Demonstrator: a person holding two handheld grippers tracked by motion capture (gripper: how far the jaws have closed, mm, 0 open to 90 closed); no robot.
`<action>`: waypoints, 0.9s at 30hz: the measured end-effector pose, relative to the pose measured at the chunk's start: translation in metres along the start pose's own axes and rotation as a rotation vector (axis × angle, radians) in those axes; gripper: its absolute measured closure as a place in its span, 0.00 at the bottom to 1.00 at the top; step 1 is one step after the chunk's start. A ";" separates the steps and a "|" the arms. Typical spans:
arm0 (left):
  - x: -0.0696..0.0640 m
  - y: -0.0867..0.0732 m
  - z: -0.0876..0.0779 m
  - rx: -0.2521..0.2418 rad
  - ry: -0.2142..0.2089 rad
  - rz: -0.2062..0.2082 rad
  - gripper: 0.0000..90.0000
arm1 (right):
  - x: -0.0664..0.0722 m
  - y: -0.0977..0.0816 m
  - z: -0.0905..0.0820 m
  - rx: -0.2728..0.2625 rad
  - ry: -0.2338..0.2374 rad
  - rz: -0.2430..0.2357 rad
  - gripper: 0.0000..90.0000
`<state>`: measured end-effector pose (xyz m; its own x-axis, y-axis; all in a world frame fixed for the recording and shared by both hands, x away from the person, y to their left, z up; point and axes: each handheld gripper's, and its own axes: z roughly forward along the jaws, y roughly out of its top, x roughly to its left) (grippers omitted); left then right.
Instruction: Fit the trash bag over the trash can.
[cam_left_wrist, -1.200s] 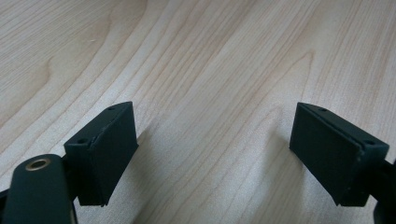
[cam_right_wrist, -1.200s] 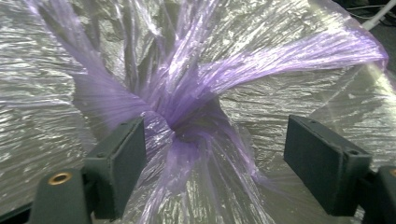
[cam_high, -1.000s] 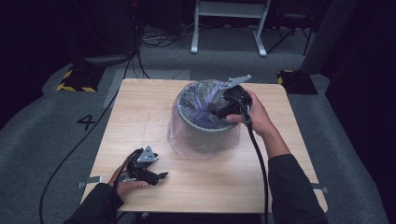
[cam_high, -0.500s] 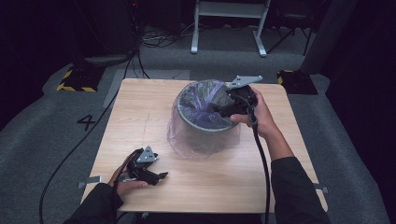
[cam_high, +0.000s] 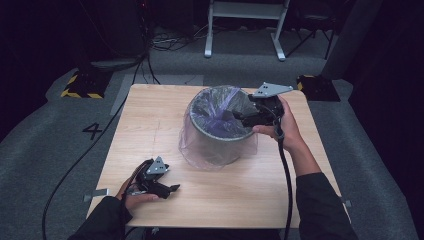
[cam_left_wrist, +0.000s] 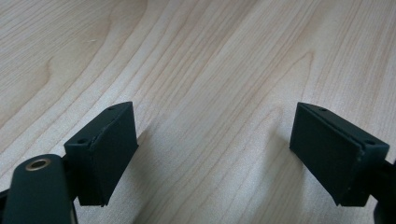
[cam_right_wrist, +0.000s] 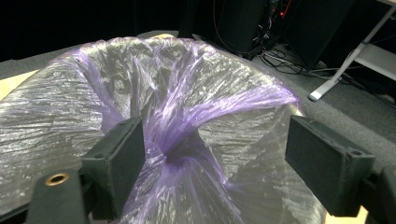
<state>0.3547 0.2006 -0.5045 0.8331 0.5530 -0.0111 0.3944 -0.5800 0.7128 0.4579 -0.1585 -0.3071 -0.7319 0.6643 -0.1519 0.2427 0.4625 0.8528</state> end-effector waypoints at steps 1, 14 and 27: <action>0.000 0.000 0.000 0.000 0.000 0.000 0.16 | 0.000 0.000 -0.001 0.005 -0.011 -0.001 0.22; 0.000 0.000 0.000 0.000 0.000 0.000 0.16 | -0.003 -0.010 -0.019 -0.007 -0.027 0.007 0.22; 0.000 0.000 0.000 0.000 0.000 0.000 0.16 | -0.003 -0.020 -0.032 0.010 -0.006 -0.004 0.22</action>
<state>0.3547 0.2007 -0.5045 0.8332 0.5528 -0.0112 0.3945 -0.5801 0.7126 0.4349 -0.1890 -0.3076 -0.7291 0.6658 -0.1582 0.2463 0.4710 0.8470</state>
